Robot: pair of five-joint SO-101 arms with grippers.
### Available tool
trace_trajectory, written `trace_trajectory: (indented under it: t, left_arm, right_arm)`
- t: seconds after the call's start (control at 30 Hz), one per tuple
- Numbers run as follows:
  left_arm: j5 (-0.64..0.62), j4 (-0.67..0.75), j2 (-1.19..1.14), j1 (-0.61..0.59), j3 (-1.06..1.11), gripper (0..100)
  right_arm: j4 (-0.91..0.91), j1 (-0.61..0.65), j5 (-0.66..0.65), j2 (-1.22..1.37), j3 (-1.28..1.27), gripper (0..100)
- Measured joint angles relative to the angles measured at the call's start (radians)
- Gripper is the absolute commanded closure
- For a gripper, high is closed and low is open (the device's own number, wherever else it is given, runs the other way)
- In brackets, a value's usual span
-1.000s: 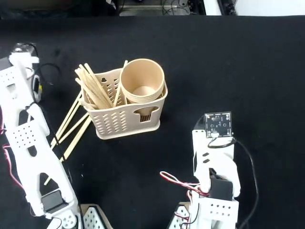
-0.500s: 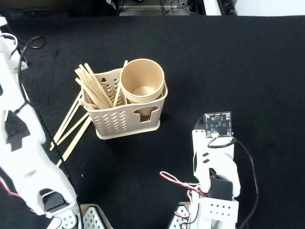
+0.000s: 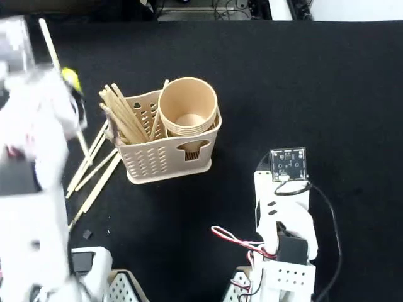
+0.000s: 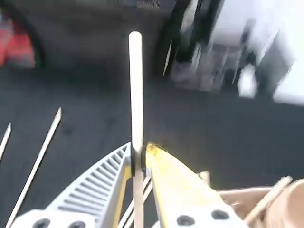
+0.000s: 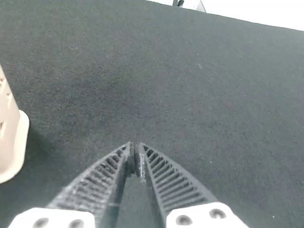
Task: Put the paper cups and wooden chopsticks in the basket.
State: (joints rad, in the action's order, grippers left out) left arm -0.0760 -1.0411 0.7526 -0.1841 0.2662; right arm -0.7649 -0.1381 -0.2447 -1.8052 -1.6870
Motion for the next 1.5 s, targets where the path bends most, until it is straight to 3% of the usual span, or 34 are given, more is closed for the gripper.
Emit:
trace_trajectory:
  t: [0.17, 0.27, 0.43, 0.83, 0.97, 1.13, 1.3, 1.5]
  left_arm:
    - [0.000, 0.466, 0.493, 0.051, 0.506, 97]
    - [0.000, 0.649, 0.767, 0.100, 0.707, 97]
    - [0.000, 0.706, 1.002, 0.163, 0.769, 97]
    - [-0.106, 0.710, 0.985, 0.176, 0.933, 96]
    - [-0.106, 0.779, 0.905, 0.176, 1.030, 80]
    - [-0.143, 0.605, 0.781, 0.176, 0.950, 80]
    - [-0.127, 0.342, 0.624, 0.143, 0.671, 80]
    - [-0.101, -0.066, 0.287, -0.084, 0.206, 80]
  right_arm:
    - [0.000, 0.000, 0.000, 0.000, 0.000, 97.7]
    - [0.000, 0.000, 0.000, 0.000, 0.000, 97.7]
    - [0.000, 0.000, 0.000, 0.000, 0.000, 97.7]
    - [0.000, 0.000, 0.000, 0.000, 0.000, 97.7]
    - [0.000, 0.000, 0.000, 0.000, 0.000, 97.7]
    - [0.000, 0.000, 0.000, 0.000, 0.000, 97.7]
    - [0.000, 0.000, 0.000, 0.000, 0.000, 97.7]
    - [0.000, 0.000, 0.000, 0.000, 0.000, 97.7]
